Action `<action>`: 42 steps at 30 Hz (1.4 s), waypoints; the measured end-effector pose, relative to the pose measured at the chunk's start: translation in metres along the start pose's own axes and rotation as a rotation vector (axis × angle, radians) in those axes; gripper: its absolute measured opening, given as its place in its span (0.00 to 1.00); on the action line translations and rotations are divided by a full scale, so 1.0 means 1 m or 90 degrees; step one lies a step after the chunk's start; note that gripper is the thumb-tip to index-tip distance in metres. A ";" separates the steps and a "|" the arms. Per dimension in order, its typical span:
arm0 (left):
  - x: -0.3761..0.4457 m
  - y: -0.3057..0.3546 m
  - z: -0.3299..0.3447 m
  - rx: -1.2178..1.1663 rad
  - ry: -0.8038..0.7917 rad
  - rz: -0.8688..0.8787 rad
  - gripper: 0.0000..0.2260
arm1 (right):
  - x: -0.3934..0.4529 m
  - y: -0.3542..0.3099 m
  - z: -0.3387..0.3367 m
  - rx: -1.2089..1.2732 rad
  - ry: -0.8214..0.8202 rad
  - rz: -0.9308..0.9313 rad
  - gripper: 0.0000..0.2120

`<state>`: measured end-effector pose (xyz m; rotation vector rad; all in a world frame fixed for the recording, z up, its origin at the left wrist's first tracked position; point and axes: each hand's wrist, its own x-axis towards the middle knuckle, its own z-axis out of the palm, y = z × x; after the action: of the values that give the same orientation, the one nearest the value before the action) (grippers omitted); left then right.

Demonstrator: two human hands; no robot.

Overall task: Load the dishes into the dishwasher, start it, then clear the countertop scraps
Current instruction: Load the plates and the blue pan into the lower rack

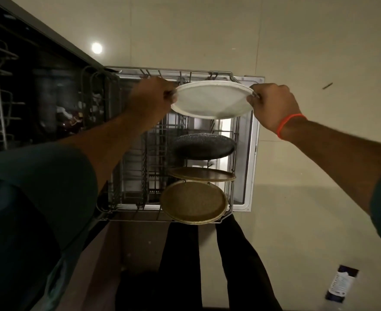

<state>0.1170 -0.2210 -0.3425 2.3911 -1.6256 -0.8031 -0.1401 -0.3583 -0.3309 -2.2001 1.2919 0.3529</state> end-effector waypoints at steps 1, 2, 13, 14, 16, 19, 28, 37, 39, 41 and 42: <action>0.004 -0.001 0.003 -0.002 -0.008 -0.002 0.11 | 0.003 0.001 0.003 -0.002 -0.004 0.003 0.12; 0.007 -0.003 0.006 -0.006 -0.017 -0.011 0.11 | 0.005 0.001 0.006 -0.002 -0.005 0.005 0.12; 0.005 -0.013 0.033 -0.041 -0.062 -0.067 0.13 | 0.013 -0.001 0.027 0.001 -0.032 -0.002 0.11; 0.003 -0.013 0.034 -0.048 -0.060 -0.066 0.14 | 0.013 0.000 0.029 0.009 -0.036 0.003 0.11; 0.001 -0.016 0.038 -0.047 -0.066 -0.066 0.14 | 0.012 -0.001 0.033 0.022 -0.045 0.015 0.10; 0.002 -0.020 0.046 -0.039 -0.079 -0.079 0.13 | 0.010 -0.002 0.039 0.037 -0.050 0.023 0.10; -0.003 -0.023 0.071 -0.092 -0.168 -0.084 0.14 | 0.007 -0.004 0.064 0.028 -0.064 0.005 0.12; -0.013 -0.018 0.071 -0.235 -0.128 -0.141 0.26 | 0.010 -0.020 0.067 0.089 -0.032 0.035 0.15; -0.016 -0.018 0.068 -0.241 -0.129 -0.143 0.29 | 0.010 -0.025 0.063 0.110 -0.039 0.047 0.21; -0.022 -0.017 0.066 -0.247 -0.118 -0.144 0.31 | 0.007 -0.028 0.059 0.120 -0.029 0.041 0.24; -0.025 -0.017 0.064 -0.244 -0.107 -0.140 0.31 | 0.005 -0.030 0.058 0.128 -0.013 0.030 0.25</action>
<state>0.0918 -0.1806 -0.3946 2.2924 -1.1347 -1.2568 -0.1092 -0.3162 -0.3704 -1.9956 1.3102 0.2516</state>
